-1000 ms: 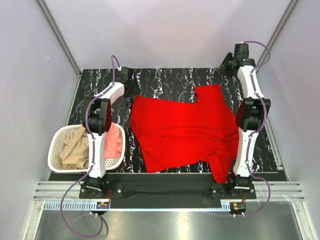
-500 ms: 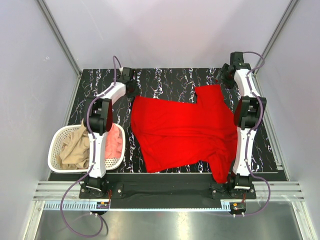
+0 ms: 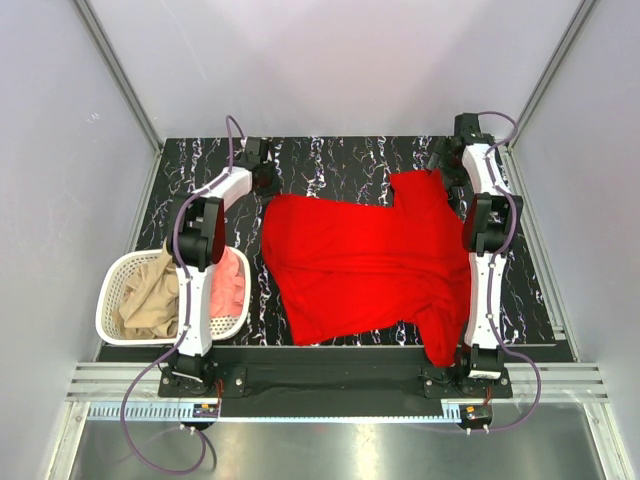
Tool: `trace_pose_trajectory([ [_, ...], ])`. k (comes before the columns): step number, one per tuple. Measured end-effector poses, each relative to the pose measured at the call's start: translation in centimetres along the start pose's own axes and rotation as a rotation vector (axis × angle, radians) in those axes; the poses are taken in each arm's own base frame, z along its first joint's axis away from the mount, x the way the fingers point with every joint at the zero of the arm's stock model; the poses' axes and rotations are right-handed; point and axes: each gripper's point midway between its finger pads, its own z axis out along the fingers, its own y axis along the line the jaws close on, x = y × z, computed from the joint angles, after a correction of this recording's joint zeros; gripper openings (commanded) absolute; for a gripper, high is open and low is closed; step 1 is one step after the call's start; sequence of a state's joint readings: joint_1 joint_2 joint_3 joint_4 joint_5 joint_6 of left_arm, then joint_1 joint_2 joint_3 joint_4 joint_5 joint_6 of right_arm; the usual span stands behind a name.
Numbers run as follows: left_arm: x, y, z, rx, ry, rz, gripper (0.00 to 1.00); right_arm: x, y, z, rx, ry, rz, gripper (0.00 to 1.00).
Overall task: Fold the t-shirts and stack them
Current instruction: Flatten the tshirt out
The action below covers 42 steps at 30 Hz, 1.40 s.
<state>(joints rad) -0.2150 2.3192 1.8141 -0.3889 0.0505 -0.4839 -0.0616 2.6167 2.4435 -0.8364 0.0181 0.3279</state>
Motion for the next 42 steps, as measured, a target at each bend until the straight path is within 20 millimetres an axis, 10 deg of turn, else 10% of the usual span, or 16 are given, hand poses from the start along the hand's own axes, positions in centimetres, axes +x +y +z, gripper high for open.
trace_pose_trajectory([
  [16,0.9,0.2,-1.2,-0.009,0.027,-0.015,0.01,-1.5,1.6,1.7,-0.091,-0.046,-0.055,0.52],
  [26,1.4,0.3,-1.4,-0.019,0.051,-0.046,0.43,-0.9,2.7,1.7,-0.160,-0.014,-0.048,0.34],
  [33,1.2,0.2,-1.5,-0.022,0.051,-0.036,0.57,-0.9,2.7,2.2,-0.173,-0.009,-0.038,0.01],
  [42,1.7,0.2,-2.0,-0.035,0.066,0.026,0.60,-1.3,2.8,2.6,-0.185,-0.031,-0.018,0.00],
])
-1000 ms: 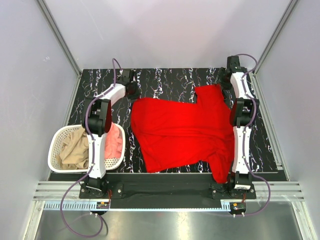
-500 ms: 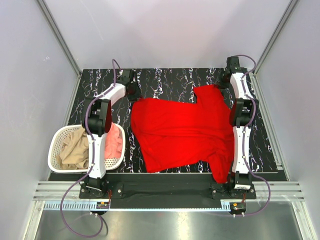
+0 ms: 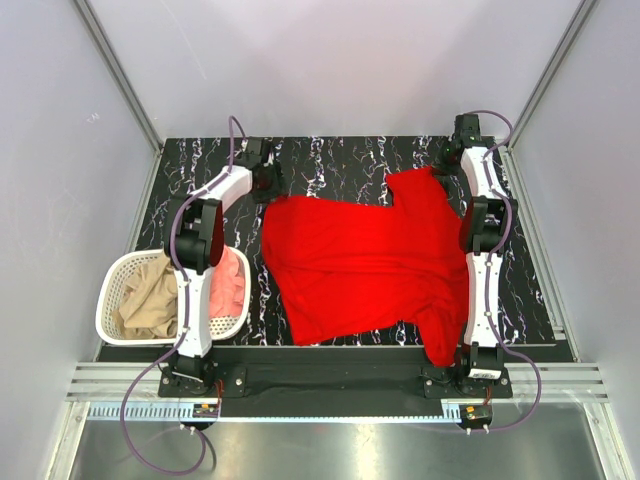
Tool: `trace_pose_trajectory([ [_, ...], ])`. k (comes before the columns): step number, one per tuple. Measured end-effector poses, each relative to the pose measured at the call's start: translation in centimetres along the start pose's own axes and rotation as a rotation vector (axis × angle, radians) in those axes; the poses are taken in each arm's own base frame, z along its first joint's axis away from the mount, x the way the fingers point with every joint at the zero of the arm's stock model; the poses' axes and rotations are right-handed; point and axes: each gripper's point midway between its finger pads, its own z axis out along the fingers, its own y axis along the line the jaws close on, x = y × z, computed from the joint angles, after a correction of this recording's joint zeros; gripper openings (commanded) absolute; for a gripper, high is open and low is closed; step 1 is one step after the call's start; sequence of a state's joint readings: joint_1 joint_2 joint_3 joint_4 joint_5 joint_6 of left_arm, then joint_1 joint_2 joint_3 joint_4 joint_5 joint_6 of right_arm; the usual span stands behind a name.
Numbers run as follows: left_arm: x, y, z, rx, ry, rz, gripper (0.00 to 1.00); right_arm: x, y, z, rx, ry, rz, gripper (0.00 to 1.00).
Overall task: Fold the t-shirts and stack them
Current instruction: Flatten the tshirt out
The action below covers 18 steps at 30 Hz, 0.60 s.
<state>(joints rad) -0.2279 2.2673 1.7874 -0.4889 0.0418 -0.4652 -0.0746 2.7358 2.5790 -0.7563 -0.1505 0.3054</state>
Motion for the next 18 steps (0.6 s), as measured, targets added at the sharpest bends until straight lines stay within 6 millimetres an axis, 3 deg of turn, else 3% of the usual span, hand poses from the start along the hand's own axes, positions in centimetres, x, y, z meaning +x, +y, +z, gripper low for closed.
trace_pose_trajectory([
  [11,1.4,-0.6,-0.3,-0.048,0.017,0.107,0.65,-0.1,0.1,0.1,-0.006,-0.007,0.004,0.00],
  [18,0.3,-1.1,-0.7,-0.042,-0.010,0.111,0.64,-0.1,0.2,0.1,-0.012,-0.008,0.002,0.00],
])
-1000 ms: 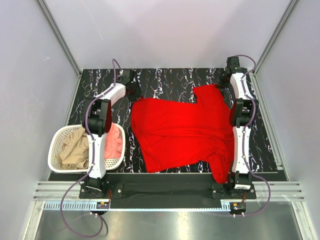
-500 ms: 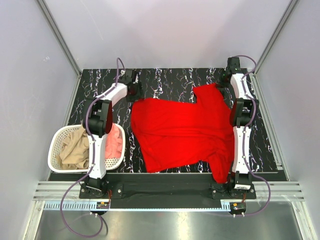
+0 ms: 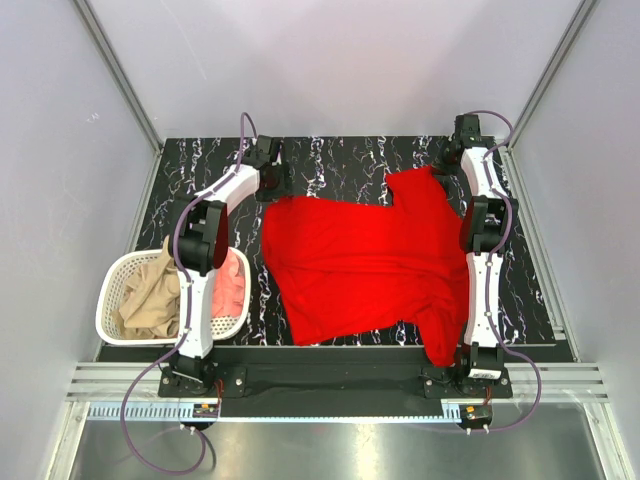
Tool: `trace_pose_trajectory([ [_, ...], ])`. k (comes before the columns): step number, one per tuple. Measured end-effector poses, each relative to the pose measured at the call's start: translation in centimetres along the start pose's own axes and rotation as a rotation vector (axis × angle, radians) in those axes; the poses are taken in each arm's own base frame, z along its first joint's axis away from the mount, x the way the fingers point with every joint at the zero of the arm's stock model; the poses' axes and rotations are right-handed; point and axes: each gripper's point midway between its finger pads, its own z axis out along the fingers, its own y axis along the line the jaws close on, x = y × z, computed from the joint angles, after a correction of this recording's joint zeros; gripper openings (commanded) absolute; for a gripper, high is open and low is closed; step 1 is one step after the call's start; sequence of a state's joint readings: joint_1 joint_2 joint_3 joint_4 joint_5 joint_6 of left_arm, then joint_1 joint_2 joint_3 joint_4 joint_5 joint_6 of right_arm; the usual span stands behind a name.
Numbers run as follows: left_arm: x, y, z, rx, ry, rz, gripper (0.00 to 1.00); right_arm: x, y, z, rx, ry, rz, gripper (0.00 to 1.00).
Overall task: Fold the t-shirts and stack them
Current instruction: Flatten the tshirt out
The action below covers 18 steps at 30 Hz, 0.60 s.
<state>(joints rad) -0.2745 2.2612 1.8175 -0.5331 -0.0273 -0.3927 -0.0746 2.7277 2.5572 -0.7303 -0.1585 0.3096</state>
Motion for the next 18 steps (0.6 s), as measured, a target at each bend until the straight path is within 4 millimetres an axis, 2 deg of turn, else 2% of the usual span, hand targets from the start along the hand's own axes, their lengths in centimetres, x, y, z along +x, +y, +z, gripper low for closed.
trace_pose_trajectory([
  [6,-0.1,-0.1,0.0,0.008,-0.004,0.015,0.64,0.0,0.0,0.0,-0.001,0.000,-0.001,0.00],
  [11,-1.0,-0.7,-0.2,0.025,-0.012,0.007,0.58,0.0,0.0,-0.1,-0.001,-0.001,-0.002,0.00],
  [14,-0.7,-0.8,0.0,0.029,-0.002,-0.003,0.52,0.0,0.0,-0.1,-0.002,-0.001,-0.003,0.00],
  [18,0.2,-0.6,1.0,0.023,0.027,-0.016,0.56,0.0,0.0,-0.1,-0.002,-0.002,-0.004,0.00],
])
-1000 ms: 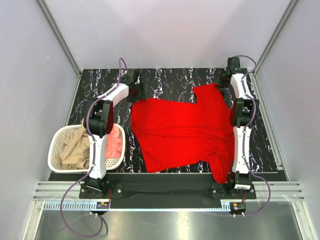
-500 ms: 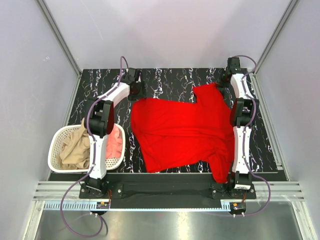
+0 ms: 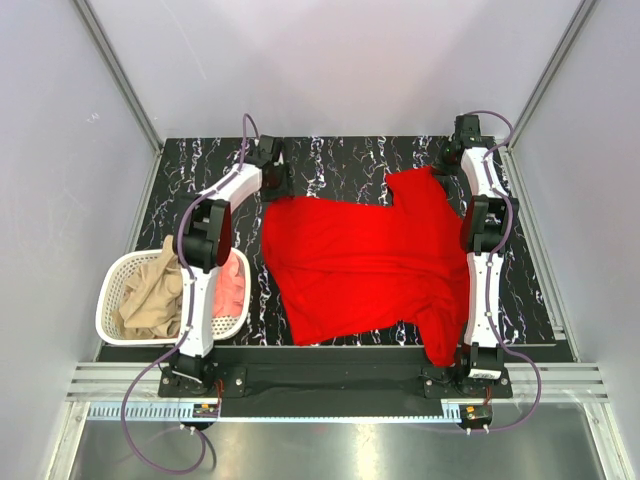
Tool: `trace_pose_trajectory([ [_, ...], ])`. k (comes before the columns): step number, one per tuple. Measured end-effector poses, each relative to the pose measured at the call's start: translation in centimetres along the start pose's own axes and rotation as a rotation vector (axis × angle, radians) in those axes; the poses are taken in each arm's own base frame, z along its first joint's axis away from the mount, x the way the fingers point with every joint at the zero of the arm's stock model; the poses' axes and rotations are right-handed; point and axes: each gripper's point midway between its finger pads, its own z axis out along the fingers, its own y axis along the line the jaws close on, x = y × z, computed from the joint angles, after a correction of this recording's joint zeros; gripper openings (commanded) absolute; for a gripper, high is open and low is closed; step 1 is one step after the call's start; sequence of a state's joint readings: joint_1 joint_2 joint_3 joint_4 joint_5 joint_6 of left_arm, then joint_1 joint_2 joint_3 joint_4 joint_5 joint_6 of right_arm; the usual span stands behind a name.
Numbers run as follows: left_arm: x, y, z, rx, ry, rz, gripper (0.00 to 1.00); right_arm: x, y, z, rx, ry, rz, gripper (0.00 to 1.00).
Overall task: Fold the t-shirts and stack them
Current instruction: Flatten the tshirt out
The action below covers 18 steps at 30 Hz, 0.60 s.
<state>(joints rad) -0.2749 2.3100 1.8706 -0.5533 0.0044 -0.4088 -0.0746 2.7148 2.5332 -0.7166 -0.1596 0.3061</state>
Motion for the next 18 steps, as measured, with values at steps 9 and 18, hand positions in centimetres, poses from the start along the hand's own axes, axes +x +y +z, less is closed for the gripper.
trace_pose_trajectory([
  [9,-0.6,-0.1,0.7,-0.015,0.001,-0.020,0.45,0.0,0.0,0.0,0.000,0.001,-0.004,0.00],
  [18,-1.5,-0.3,1.5,-0.017,-0.010,-0.027,0.00,0.1,0.0,-0.1,-0.004,0.005,0.001,0.00],
])
